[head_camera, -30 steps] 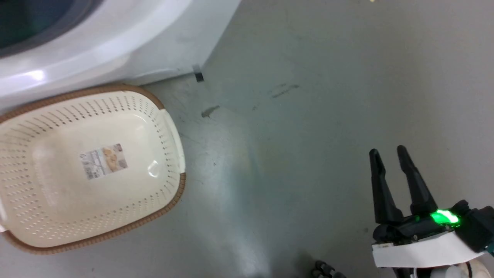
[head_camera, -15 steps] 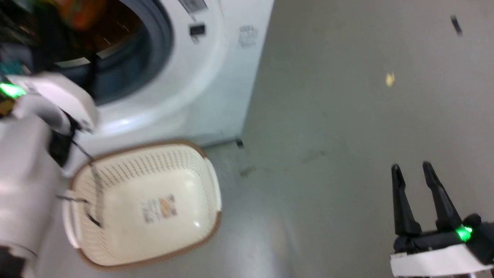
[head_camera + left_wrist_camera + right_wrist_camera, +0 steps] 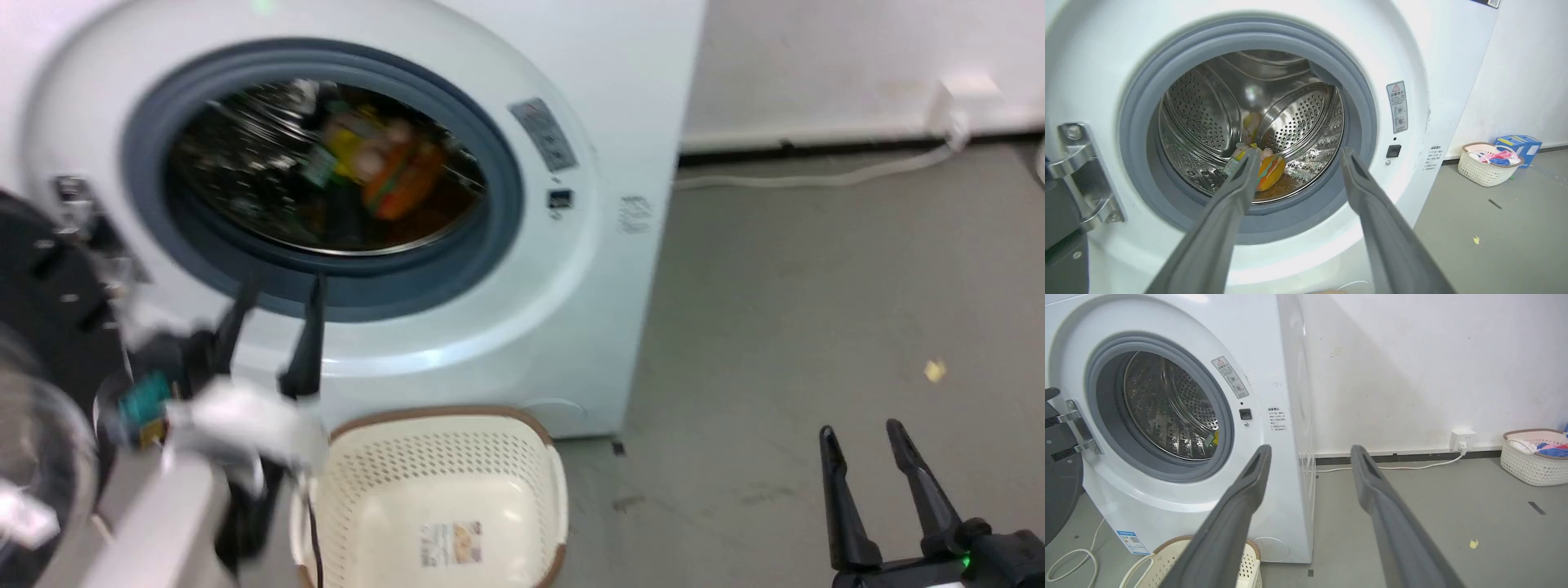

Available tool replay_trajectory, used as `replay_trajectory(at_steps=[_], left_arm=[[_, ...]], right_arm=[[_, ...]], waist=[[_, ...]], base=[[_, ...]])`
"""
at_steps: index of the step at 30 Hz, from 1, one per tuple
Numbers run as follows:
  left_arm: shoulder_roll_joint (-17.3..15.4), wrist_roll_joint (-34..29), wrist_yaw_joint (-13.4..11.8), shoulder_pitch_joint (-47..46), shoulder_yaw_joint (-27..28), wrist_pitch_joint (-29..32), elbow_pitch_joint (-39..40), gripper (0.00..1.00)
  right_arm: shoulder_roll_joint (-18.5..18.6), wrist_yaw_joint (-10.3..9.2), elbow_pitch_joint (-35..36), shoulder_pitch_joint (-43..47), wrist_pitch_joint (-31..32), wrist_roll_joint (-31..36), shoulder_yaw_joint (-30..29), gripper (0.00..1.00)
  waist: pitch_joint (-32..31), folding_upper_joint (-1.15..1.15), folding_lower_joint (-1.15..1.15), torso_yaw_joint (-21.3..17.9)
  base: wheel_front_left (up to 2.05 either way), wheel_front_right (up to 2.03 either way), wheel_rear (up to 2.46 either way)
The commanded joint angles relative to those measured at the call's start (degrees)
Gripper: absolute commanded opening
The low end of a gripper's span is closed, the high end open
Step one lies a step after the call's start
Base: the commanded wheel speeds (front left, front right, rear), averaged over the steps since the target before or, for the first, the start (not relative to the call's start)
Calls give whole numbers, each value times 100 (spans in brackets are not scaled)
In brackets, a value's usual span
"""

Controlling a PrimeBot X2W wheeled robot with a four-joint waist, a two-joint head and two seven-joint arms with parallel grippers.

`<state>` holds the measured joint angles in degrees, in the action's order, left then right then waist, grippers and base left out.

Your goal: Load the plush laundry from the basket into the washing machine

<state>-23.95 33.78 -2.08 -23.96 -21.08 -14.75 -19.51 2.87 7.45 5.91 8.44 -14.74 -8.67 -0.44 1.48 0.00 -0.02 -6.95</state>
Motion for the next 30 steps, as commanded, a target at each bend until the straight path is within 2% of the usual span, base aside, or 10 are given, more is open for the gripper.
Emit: replay_trajectory(at_steps=[1, 8, 14, 20, 30], left_arm=[[30, -35, -55, 209, 31, -23, 79, 100], [213, -336, -643, 1900, 249, -24, 1255, 100], [430, -896, -969, 2748, 249, -24, 1574, 100], [763, -1071, -843, 3079, 345, -24, 1636, 100], [1052, -1238, -495, 3184, 854, -25, 1596, 100]], right_arm=[[0, 3, 20, 67, -26, 25, 11, 100], [0, 3, -10, 227, -26, -64, 38, 100], [0, 3, -69, 368, -26, -124, 95, 100], [0, 3, -209, 495, -26, -168, 101, 100], [0, 3, -268, 510, -26, -223, 166, 100]], waist=[[-326, 0, 2, 319], [-547, 0, 2, 507], [-629, 0, 2, 629], [-673, 0, 2, 739], [-680, 0, 2, 778]], base=[[0, 0, 0], [0, 0, 0], [0, 0, 0], [0, 0, 0], [0, 0, 0]])
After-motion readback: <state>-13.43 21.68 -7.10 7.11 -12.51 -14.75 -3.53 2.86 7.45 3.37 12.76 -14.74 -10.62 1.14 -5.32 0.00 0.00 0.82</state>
